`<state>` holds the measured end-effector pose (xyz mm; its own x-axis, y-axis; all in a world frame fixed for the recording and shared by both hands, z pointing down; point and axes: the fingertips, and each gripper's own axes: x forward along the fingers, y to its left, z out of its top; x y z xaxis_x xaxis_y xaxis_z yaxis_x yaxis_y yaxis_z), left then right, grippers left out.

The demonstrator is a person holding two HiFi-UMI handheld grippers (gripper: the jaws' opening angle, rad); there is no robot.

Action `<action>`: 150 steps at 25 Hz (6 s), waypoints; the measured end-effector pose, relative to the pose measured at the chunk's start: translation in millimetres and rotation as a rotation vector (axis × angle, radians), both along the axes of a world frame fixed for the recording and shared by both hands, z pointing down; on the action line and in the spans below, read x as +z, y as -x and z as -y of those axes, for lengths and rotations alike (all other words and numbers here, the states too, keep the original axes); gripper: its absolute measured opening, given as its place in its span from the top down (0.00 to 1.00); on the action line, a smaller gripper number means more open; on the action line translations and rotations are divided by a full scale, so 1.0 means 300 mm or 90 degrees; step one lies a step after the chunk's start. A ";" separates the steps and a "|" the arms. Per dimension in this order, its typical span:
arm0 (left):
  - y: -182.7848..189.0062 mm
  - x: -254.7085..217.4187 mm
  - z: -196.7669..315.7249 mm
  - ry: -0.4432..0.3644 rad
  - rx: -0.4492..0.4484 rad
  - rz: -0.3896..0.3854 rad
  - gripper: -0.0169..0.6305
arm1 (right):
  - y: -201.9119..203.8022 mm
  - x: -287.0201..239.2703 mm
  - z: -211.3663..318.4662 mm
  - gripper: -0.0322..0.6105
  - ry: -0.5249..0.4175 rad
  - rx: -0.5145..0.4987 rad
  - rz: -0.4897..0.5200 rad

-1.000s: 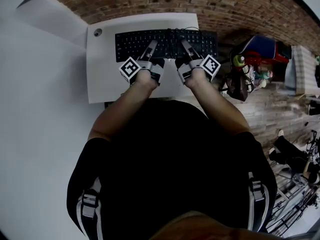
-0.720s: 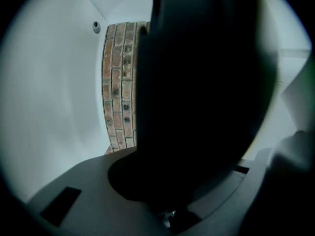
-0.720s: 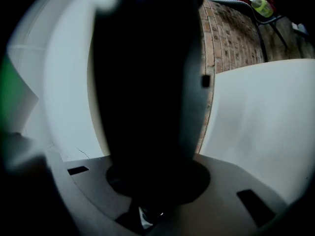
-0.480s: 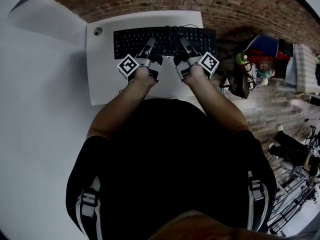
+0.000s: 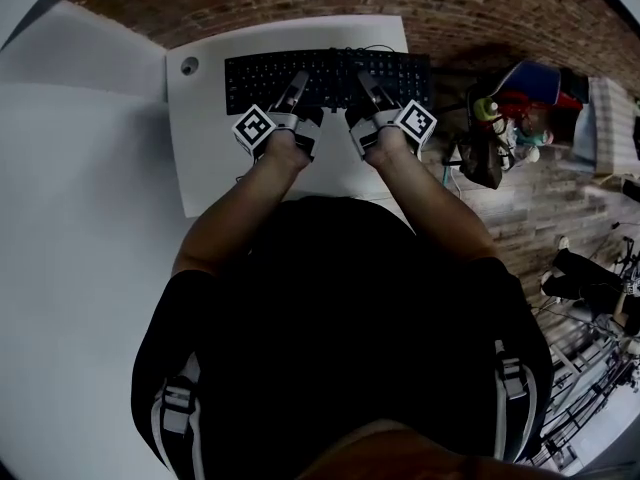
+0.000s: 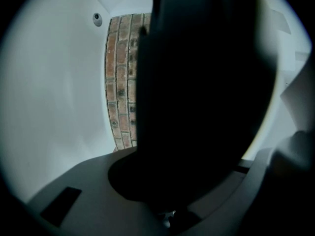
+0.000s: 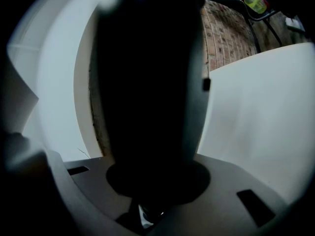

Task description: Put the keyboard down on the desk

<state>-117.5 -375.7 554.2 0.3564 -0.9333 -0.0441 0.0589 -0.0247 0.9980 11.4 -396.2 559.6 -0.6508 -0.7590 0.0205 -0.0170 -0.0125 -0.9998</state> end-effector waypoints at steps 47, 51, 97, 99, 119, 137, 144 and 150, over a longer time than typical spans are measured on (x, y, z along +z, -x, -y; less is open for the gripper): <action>0.047 0.437 0.186 0.123 0.034 -0.013 0.85 | 0.046 0.428 0.154 0.77 0.127 0.023 -0.037; 0.048 0.440 0.153 0.132 0.033 -0.007 0.85 | 0.043 0.447 0.121 0.77 0.136 0.020 -0.046; 0.067 0.588 -0.036 0.241 0.031 -0.007 0.85 | 0.067 0.592 -0.052 0.77 0.224 -0.015 -0.089; 0.070 0.587 -0.035 0.240 0.030 -0.006 0.85 | 0.070 0.593 -0.052 0.77 0.226 -0.014 -0.085; 0.040 0.647 -0.035 0.254 0.040 0.017 0.80 | 0.030 0.656 -0.054 0.73 0.256 0.007 -0.074; 0.036 0.700 -0.060 0.274 0.051 0.022 0.65 | 0.011 0.720 -0.071 0.61 0.297 -0.003 -0.101; 0.040 0.720 -0.046 0.275 0.049 0.012 0.62 | 0.000 0.741 -0.057 0.55 0.298 -0.012 -0.126; 0.041 0.745 -0.042 0.287 0.050 0.002 0.59 | -0.031 0.759 -0.073 0.55 0.313 -0.008 -0.142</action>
